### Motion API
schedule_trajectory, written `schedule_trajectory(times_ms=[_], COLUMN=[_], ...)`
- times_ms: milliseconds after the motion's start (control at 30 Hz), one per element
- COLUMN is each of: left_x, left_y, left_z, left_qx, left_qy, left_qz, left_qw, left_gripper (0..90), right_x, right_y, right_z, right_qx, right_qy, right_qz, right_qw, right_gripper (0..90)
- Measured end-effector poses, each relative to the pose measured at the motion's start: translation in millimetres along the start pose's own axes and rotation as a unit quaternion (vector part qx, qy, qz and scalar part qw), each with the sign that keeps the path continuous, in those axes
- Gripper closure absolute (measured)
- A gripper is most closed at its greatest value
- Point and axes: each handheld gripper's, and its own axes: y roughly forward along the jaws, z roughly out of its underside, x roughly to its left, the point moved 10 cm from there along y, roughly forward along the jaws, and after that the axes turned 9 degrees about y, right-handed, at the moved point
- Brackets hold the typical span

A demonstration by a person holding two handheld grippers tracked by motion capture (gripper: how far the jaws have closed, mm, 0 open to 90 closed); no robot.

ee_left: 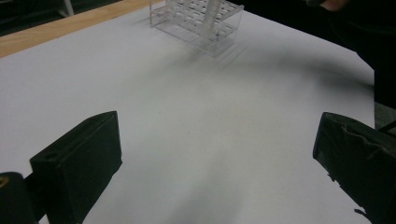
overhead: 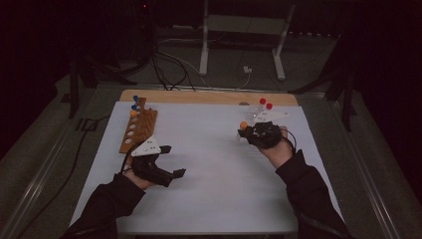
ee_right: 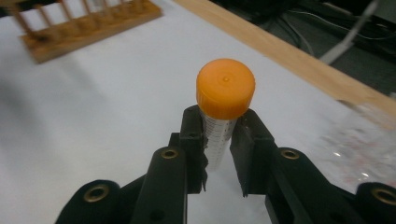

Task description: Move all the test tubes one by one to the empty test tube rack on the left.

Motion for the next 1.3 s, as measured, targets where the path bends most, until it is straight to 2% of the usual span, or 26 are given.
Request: schedule_trajectory(times_ms=[400,500,667,800,1067,1300], left_x=[-10.1,-13.9,-20.3,-26.4,-36.3,-41.5], left_y=[8.9,11.7,19.1,27.6,44.1,57.2], left_z=[-12.9,-17.8,-29.1,-37.8,-50.9,-58.9], left_qx=[-0.003,-0.005,-0.014,-0.019,-0.025,-0.029], left_qy=[0.01,0.018,0.029,0.039,0.062,0.08], left_qz=[0.024,0.03,0.038,0.052,0.072,0.076], left_qw=[0.9997,0.9994,0.9987,0.9977,0.9951,0.9935], left_gripper=[2.3,2.3,5.3,8.1,25.7,41.1], right_x=[51.7,63.1,78.3,86.7,94.5,98.6], right_y=[-4.0,-3.4,0.0,1.7,2.0,3.0], right_z=[25.3,32.4,42.6,46.6,49.1,50.0], right_qx=[0.012,0.017,0.025,0.029,0.032,0.035], right_qy=[-0.029,-0.035,-0.049,-0.053,-0.05,-0.05], right_qz=[-0.049,-0.061,-0.072,-0.081,-0.094,-0.101], right_qw=[0.9983,0.9974,0.9959,0.9949,0.9937,0.993], right_gripper=[74.9,74.9,74.9,74.9,74.9,74.9])
